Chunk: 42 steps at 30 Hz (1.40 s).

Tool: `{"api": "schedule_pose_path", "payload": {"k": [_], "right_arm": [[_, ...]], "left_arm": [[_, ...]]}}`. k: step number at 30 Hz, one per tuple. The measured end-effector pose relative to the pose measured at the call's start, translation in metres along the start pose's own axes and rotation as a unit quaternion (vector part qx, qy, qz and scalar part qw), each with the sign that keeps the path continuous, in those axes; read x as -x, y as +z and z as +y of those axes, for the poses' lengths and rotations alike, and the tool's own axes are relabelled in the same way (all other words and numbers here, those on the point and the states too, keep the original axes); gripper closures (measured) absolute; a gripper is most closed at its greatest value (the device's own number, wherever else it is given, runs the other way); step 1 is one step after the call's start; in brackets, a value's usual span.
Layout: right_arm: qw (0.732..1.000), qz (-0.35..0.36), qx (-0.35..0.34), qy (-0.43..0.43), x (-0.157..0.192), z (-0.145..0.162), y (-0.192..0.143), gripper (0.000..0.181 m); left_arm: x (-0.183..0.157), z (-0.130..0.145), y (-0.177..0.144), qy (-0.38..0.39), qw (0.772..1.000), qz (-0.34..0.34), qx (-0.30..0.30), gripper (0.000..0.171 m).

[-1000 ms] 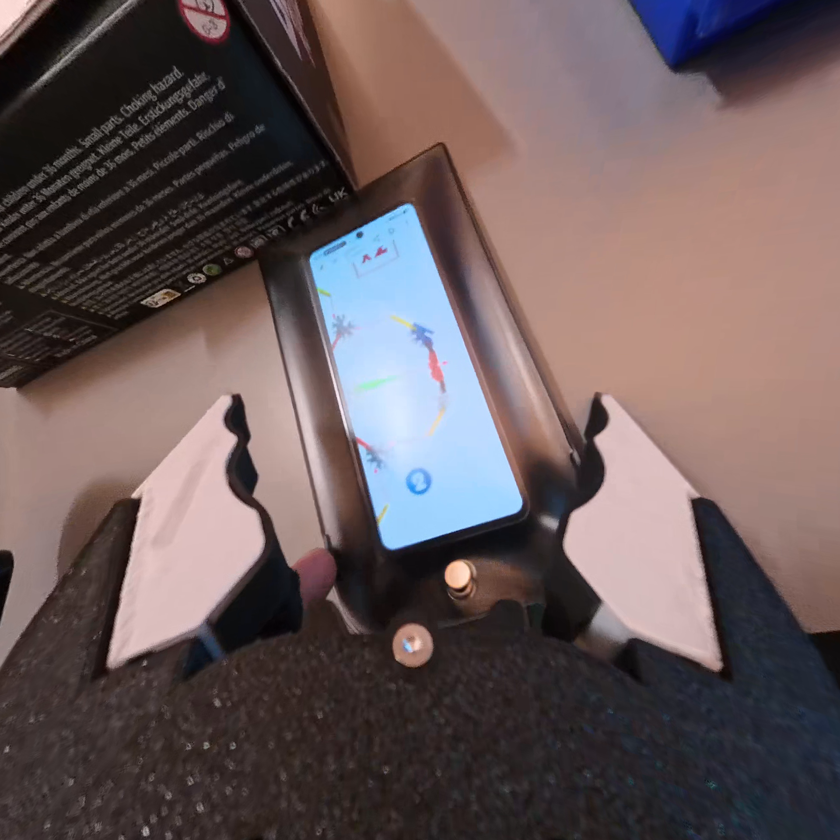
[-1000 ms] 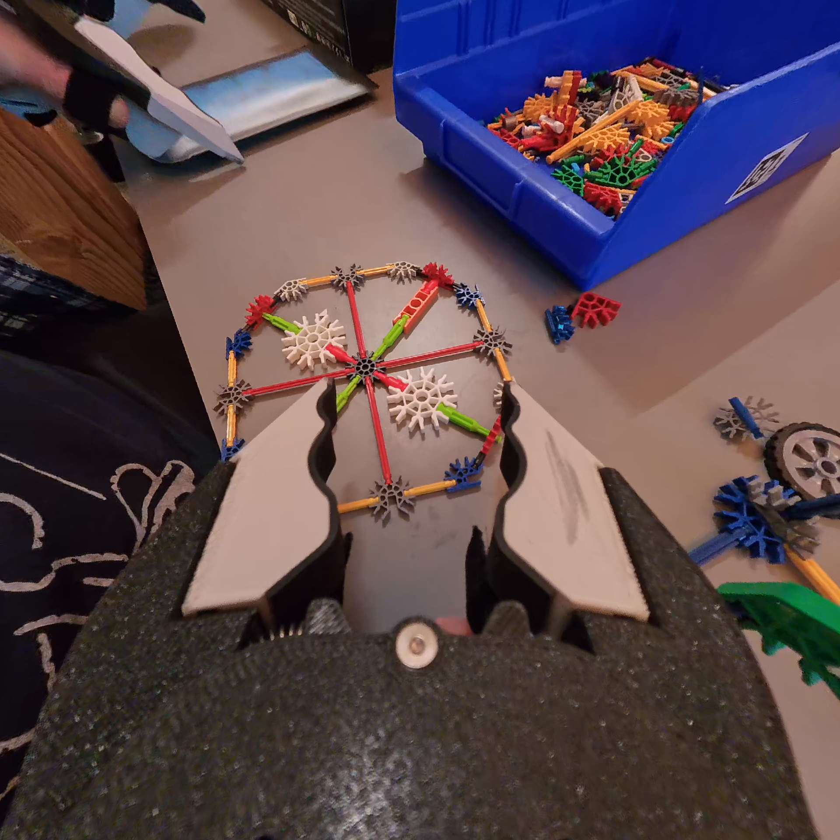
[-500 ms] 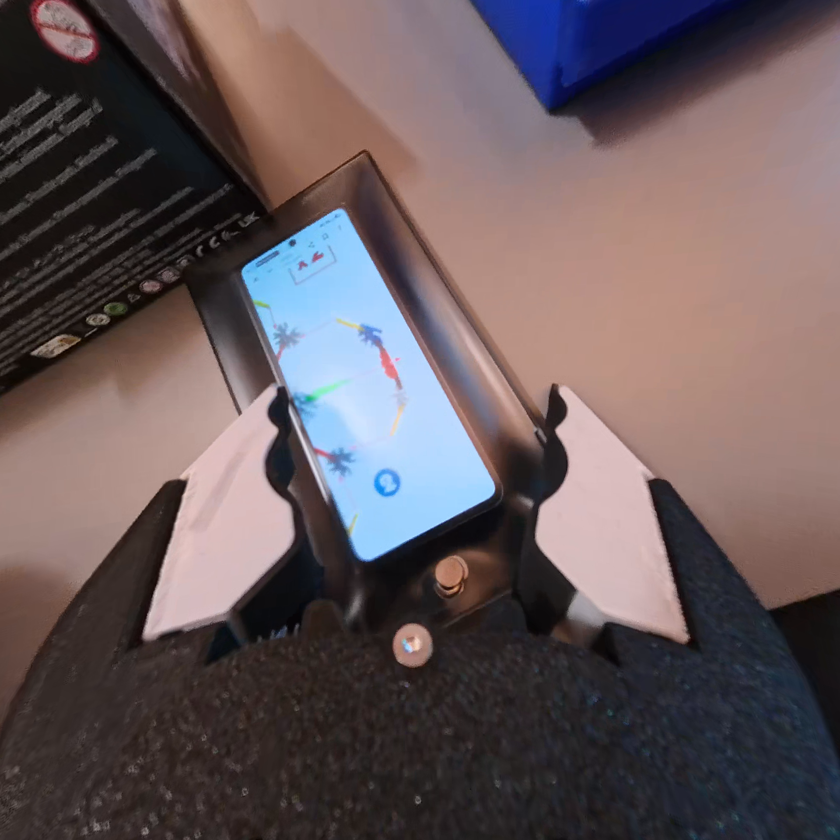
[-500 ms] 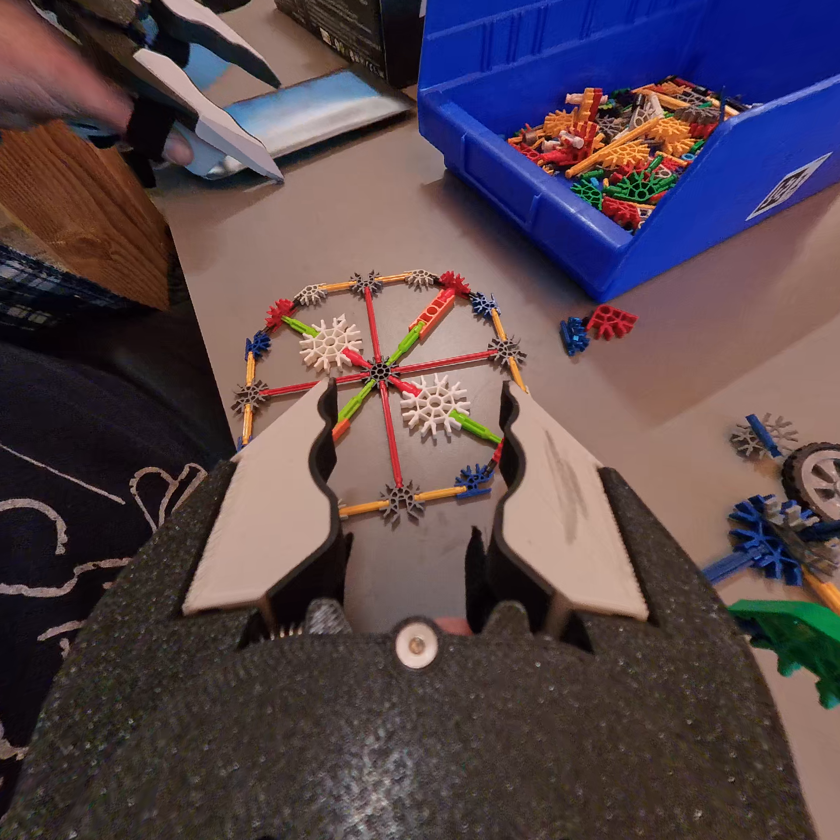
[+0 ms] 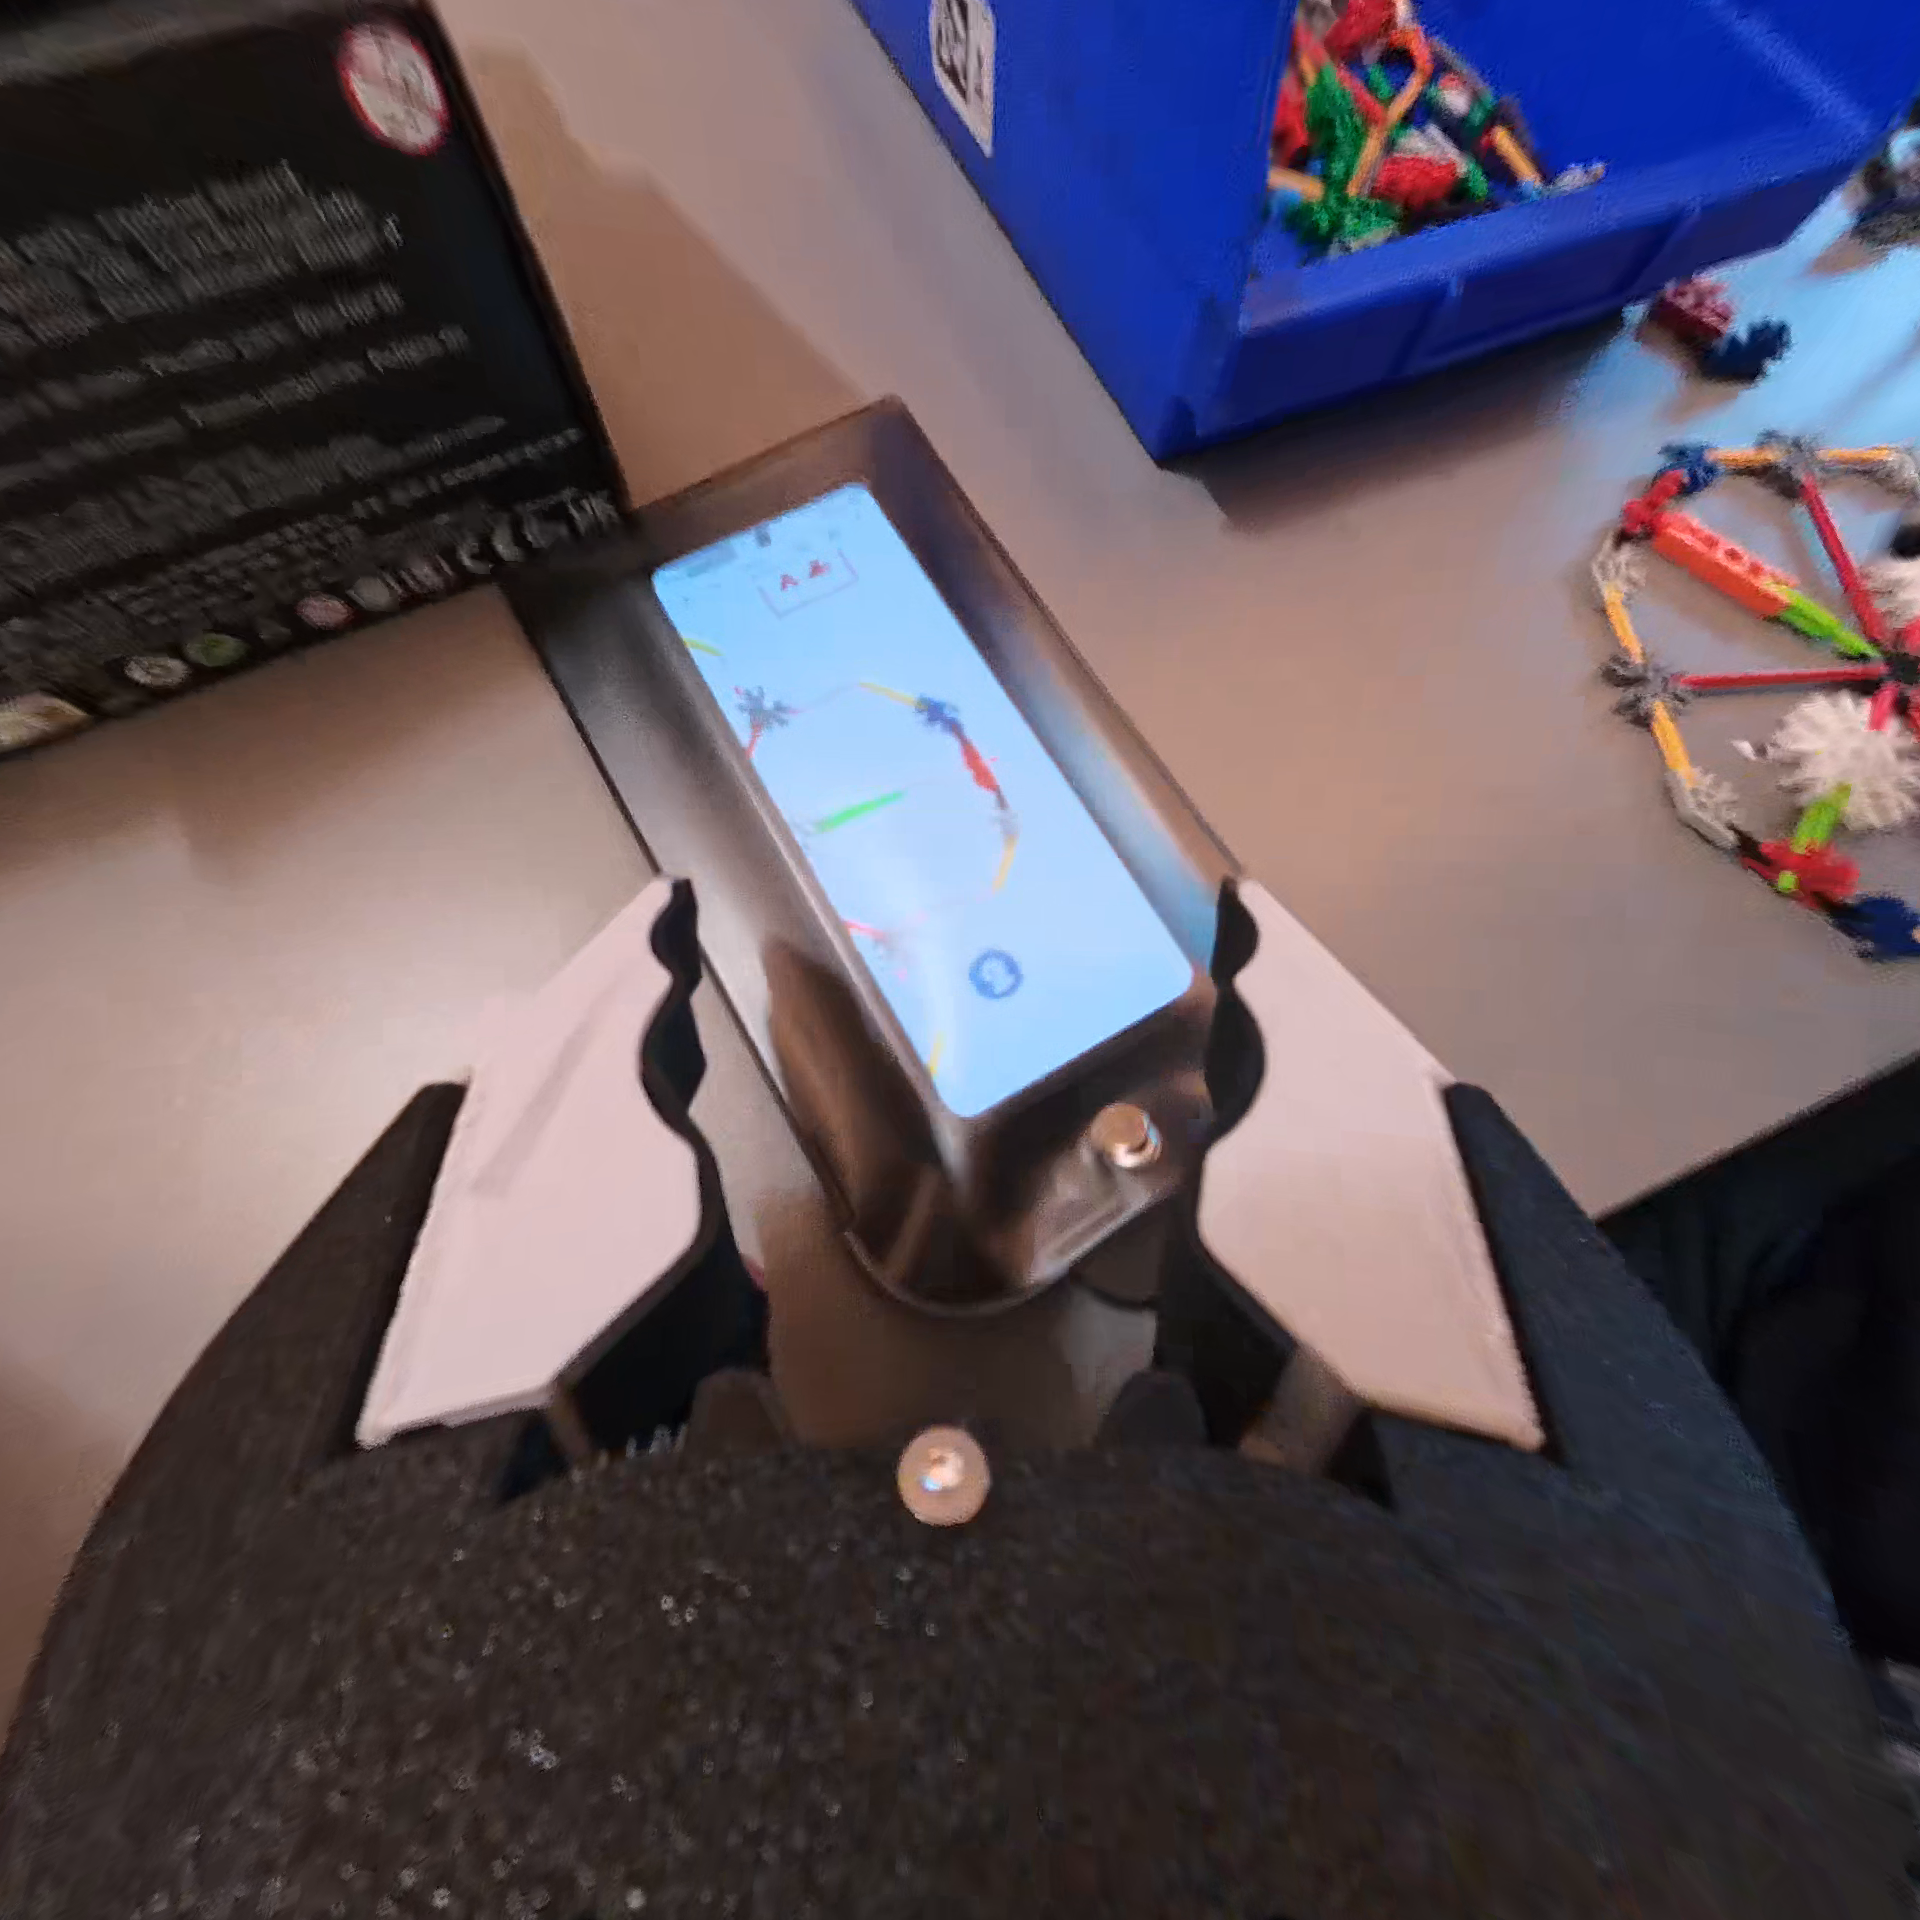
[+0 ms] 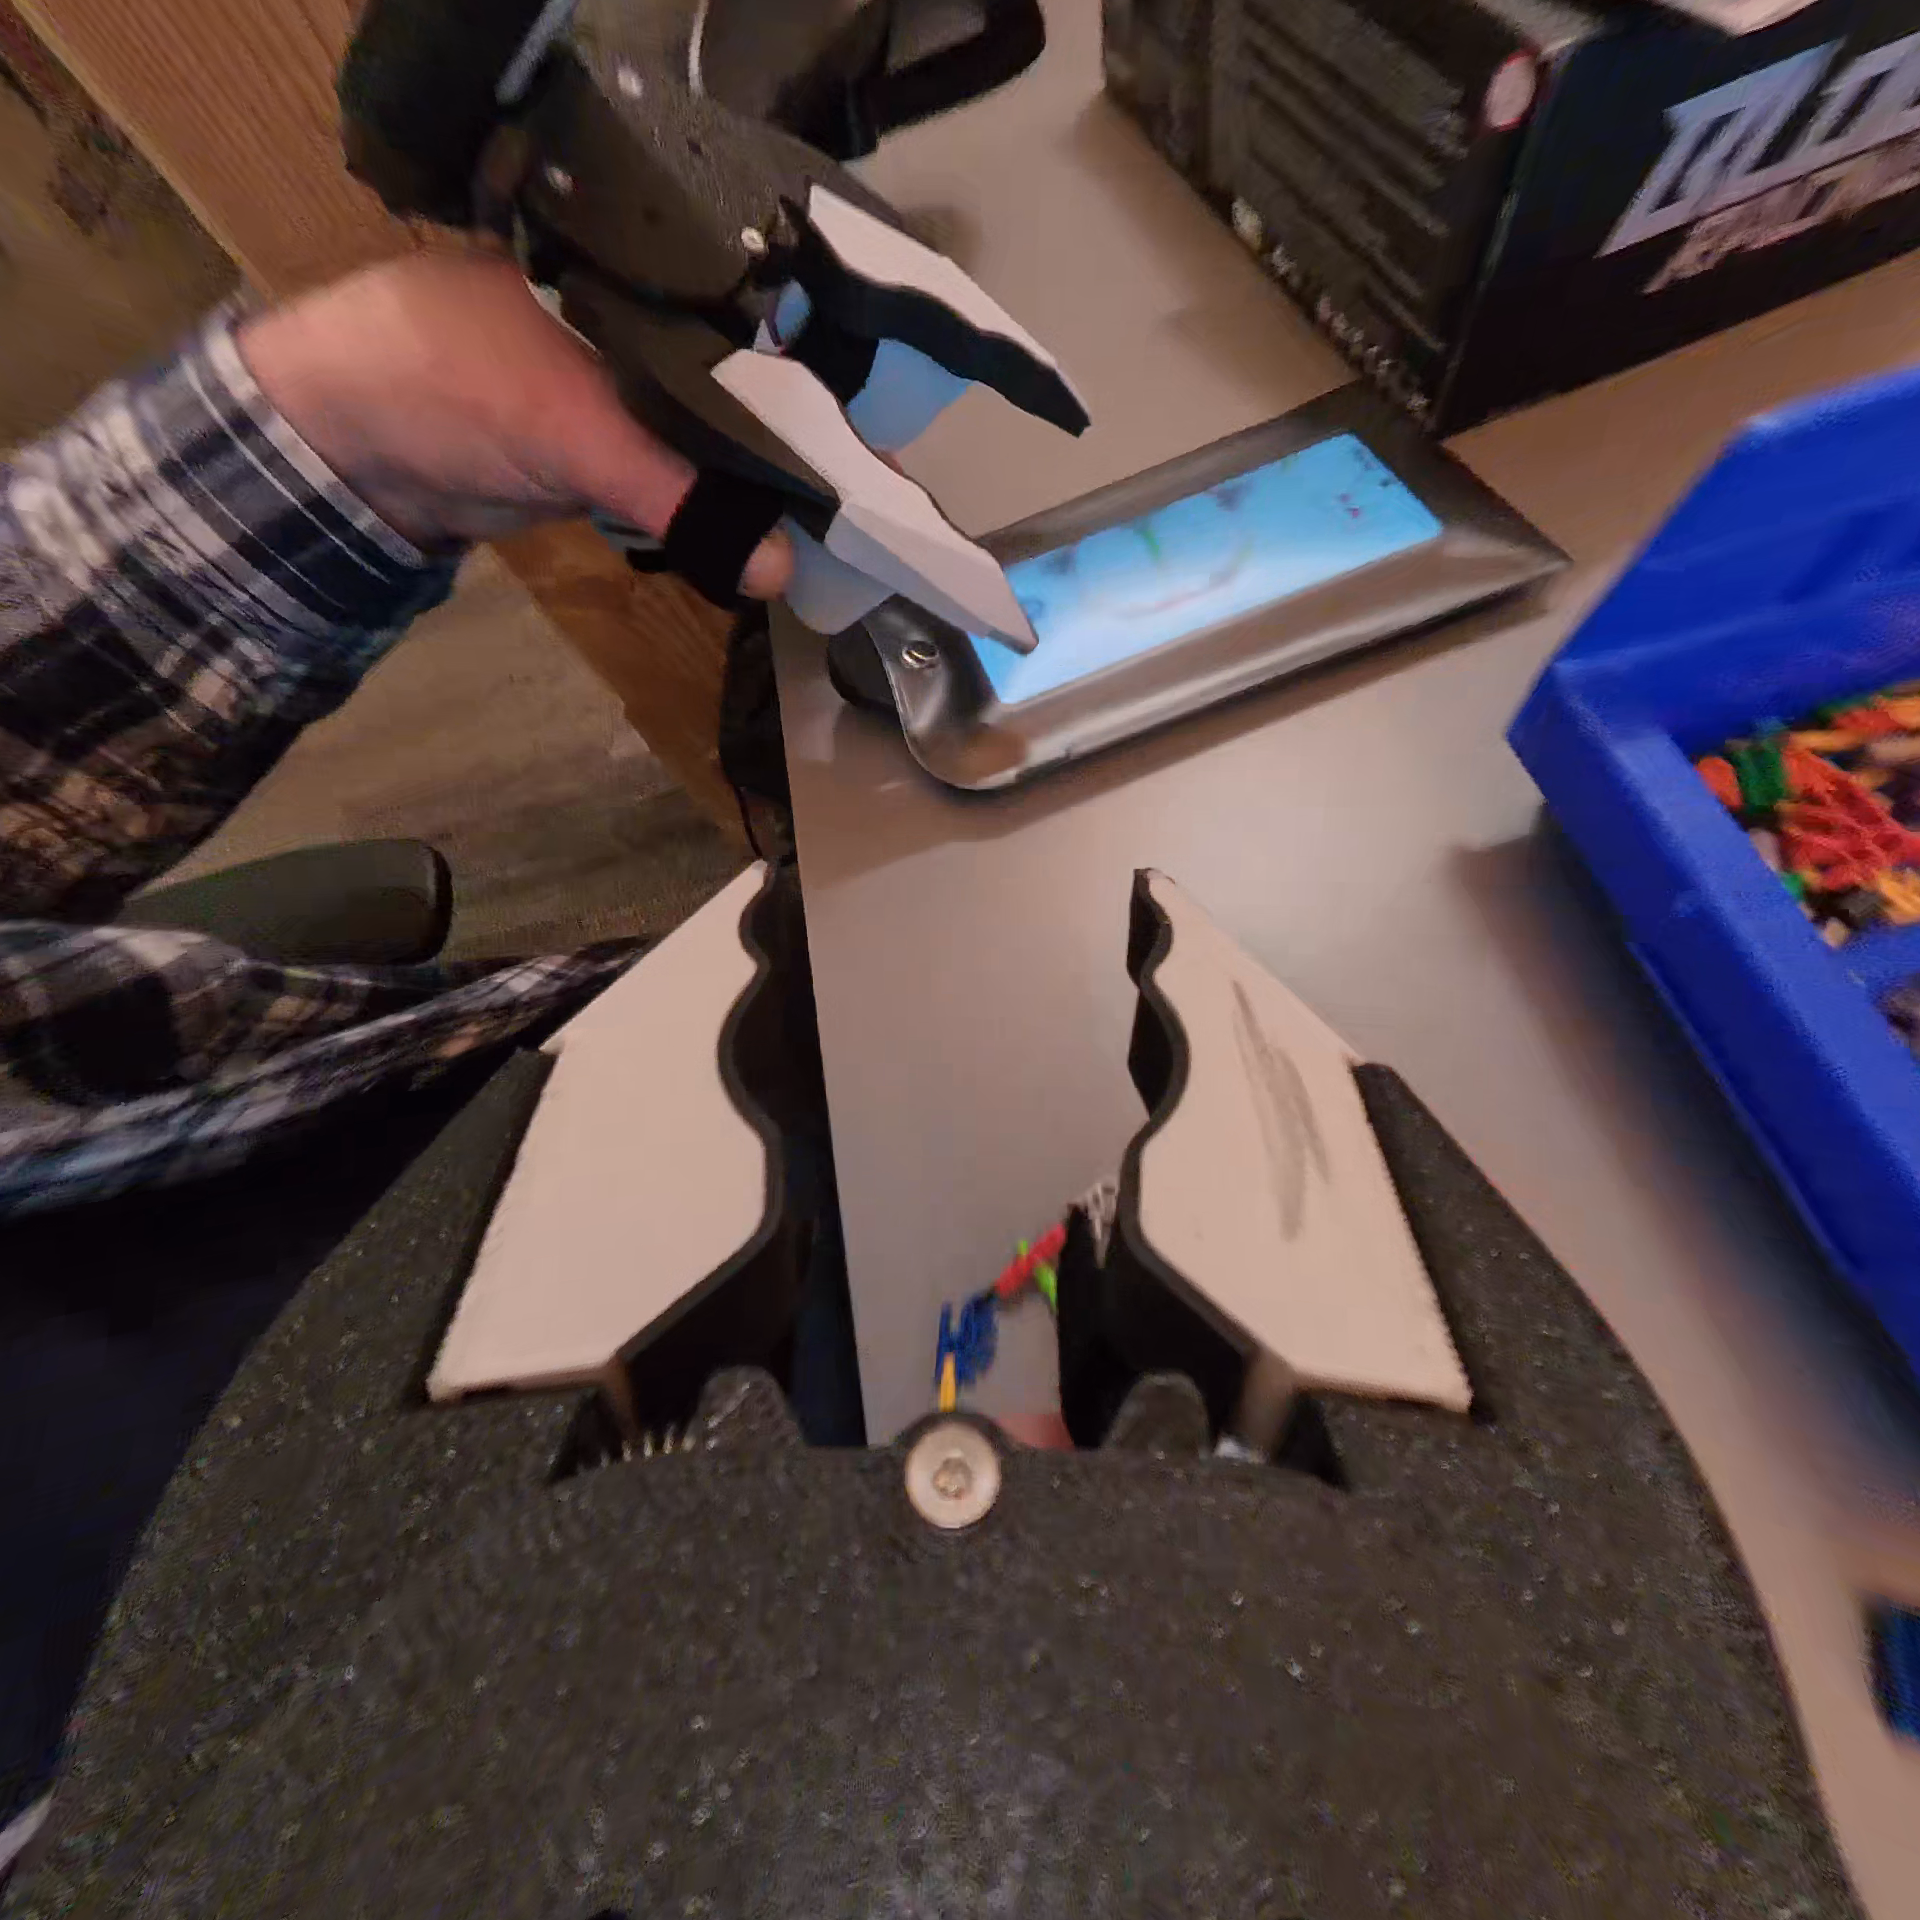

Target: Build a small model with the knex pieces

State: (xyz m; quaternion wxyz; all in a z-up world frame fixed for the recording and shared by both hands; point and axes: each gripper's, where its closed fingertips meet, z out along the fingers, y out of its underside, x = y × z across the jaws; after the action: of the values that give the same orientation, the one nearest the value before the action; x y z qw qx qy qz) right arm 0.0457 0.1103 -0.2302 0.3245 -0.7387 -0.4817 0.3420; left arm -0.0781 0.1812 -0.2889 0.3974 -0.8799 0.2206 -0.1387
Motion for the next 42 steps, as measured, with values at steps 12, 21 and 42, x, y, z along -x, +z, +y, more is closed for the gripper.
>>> {"api": "schedule_pose_path", "payload": {"k": [12, 21, 42], "right_arm": [[0.987, 0.031, 0.139, -0.069, -0.007, 0.02, 0.105, 0.114], [0.982, 0.042, 0.177, -0.053, -0.021, 0.034, 0.089, 0.125], [0.954, 0.152, 0.222, -0.129, -0.091, 0.008, 0.083, 0.134]], "left_arm": [[-0.015, 0.039, -0.001, 0.022, 0.993, 0.101, 0.06, 0.07], [-0.039, 0.028, 0.013, 0.069, 0.99, 0.115, 0.042, 0.071], [-0.001, -0.039, 0.052, 0.149, 0.989, -0.013, 0.011, 0.076]]}}
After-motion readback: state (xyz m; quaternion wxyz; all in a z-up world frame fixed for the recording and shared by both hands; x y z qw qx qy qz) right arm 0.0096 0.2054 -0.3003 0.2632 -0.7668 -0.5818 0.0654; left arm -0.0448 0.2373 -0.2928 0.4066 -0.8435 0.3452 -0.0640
